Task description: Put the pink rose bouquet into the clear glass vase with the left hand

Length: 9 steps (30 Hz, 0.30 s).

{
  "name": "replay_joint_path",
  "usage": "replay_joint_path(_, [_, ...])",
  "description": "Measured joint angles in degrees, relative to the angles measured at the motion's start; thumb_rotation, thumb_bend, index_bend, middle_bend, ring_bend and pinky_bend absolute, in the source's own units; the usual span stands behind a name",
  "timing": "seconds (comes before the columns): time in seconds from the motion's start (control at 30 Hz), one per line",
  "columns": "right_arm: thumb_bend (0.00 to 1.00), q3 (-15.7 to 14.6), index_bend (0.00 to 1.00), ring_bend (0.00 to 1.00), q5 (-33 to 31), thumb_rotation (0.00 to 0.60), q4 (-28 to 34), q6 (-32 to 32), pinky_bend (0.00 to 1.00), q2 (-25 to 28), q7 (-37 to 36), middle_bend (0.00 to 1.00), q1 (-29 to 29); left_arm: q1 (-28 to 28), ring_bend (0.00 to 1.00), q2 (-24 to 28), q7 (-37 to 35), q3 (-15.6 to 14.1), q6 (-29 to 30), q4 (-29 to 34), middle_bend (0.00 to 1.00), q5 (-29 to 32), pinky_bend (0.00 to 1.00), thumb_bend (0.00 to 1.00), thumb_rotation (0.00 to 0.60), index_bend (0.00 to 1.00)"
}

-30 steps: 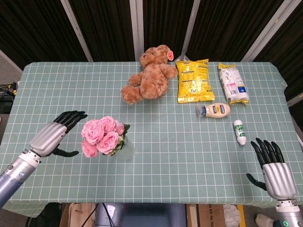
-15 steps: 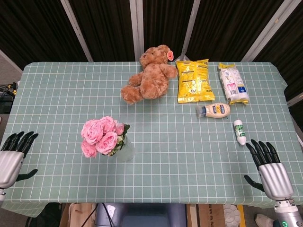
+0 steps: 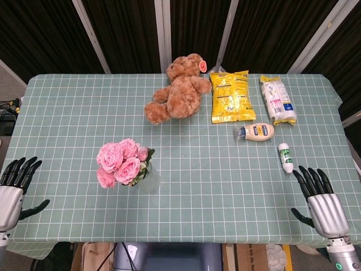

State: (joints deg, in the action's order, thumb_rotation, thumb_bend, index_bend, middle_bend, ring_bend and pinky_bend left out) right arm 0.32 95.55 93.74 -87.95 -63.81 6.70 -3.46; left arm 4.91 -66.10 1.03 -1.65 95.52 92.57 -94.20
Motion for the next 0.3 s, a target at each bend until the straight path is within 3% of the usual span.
replay_joint_path(0.3, [0.19, 0.19, 0.01, 0.04, -1.08, 0.600, 0.74, -0.07, 0.00, 0.95, -0.36, 0.06, 0.25, -1.84, 0.00, 1.56, -0.59, 1.09, 1.08, 0.80, 0.07, 2.78, 0.00, 0.17, 0.600, 0.11])
